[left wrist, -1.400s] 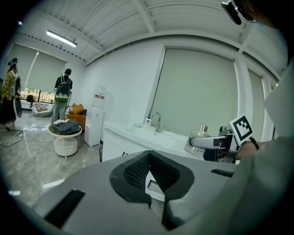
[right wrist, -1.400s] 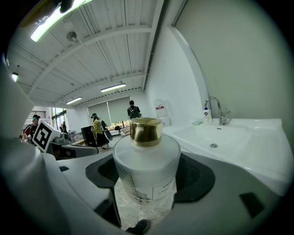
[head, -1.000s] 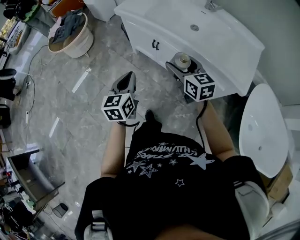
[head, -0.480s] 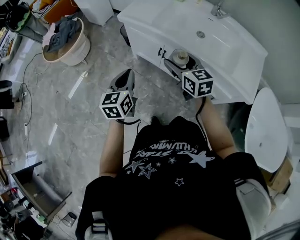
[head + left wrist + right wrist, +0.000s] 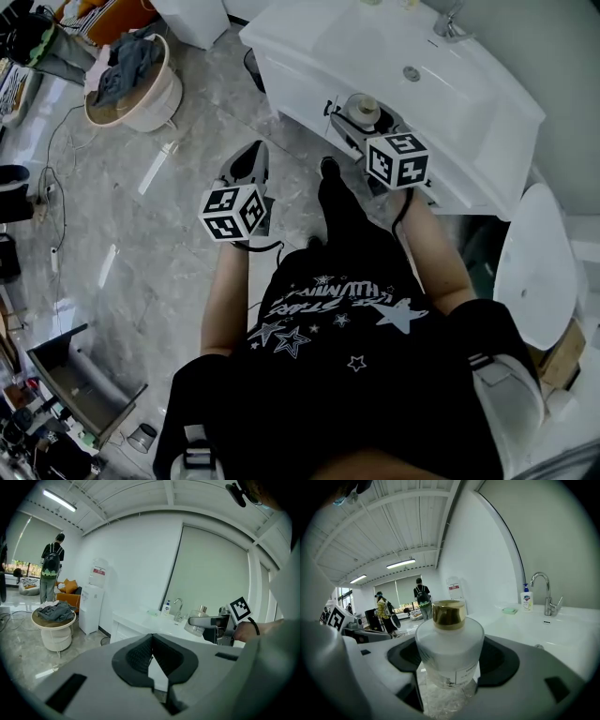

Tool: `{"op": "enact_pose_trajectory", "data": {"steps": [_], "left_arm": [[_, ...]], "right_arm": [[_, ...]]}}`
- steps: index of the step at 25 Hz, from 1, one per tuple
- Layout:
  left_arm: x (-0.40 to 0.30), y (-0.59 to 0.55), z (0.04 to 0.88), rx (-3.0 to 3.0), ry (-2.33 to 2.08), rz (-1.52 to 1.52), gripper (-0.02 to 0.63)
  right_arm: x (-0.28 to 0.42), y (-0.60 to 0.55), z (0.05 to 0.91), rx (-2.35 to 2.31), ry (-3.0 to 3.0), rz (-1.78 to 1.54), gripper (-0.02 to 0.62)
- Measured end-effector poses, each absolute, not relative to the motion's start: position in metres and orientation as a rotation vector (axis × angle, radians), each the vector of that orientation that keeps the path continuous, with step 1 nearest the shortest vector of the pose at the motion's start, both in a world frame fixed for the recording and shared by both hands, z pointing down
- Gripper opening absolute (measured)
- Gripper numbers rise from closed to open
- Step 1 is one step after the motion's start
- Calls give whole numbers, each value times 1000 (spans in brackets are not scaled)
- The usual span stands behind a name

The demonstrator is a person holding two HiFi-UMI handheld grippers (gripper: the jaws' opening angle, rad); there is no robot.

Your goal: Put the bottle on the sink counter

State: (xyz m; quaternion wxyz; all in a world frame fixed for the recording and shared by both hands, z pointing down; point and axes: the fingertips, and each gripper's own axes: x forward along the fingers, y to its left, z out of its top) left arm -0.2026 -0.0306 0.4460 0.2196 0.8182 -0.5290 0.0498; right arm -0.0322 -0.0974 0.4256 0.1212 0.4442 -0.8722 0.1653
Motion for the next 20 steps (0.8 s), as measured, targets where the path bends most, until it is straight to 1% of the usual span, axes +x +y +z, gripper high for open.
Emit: {"op": "enact_pose_trajectory", "data": {"steps": [7, 20], "left_arm": [[-211, -98, 447, 2253, -1500, 154, 8], [-190, -261, 455, 2237, -1499, 169, 8]], "right_arm": [[-36, -176, 433, 1290, -2559, 487, 325], [-23, -344, 454, 1252, -2523, 446, 325]]}}
